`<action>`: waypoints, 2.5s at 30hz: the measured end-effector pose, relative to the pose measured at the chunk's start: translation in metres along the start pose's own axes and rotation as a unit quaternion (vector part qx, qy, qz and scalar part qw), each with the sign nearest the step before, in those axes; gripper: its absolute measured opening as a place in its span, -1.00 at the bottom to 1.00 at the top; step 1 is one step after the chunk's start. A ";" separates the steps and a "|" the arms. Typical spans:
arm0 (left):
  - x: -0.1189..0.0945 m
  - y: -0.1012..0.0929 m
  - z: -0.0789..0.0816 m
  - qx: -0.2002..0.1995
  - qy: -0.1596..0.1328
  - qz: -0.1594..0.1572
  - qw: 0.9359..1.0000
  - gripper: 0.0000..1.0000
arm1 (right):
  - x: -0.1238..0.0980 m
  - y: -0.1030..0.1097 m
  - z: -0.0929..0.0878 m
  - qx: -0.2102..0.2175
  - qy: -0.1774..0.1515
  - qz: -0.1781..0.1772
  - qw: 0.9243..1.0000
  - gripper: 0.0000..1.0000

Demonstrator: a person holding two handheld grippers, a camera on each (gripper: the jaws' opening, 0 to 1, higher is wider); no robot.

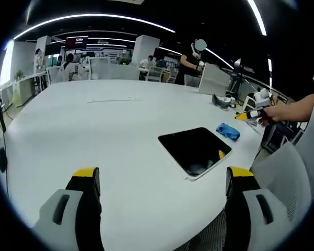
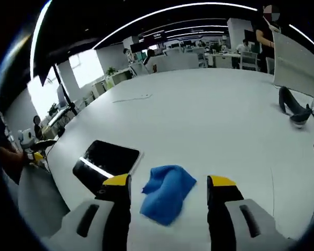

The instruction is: Wipe the mirror surface with the cleaning cloth until all visible marks leave the cleaned area.

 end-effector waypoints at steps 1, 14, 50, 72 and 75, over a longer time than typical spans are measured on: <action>0.000 -0.001 0.001 0.004 -0.005 -0.002 1.000 0.98 | -0.006 0.002 -0.004 -0.004 0.001 -0.003 1.000 0.28; 0.005 -0.001 -0.002 0.009 -0.006 -0.006 1.000 0.98 | -0.048 0.003 -0.058 -0.035 0.040 -0.028 0.998 0.91; 0.004 0.000 -0.012 0.046 0.031 0.007 0.998 0.98 | -0.033 0.017 -0.060 -0.097 0.056 -0.003 0.994 0.97; 0.003 0.006 -0.012 0.036 0.028 0.014 0.999 0.98 | -0.028 0.016 -0.055 -0.096 0.041 -0.004 0.995 0.97; 0.001 0.007 -0.012 0.036 0.030 0.021 0.999 0.98 | -0.025 0.022 -0.062 -0.098 0.052 0.003 0.994 0.97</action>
Point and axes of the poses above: the point that each gripper's makers call its tool centre point, and the gripper's own axes: x roughly forward along the fingers, y roughly to its left, z roughly out of its top, the point moved 3 cm from there along -x, roughly backward along the fingers, and after that the axes turned 8 degrees about z, right-handed, at the moved point
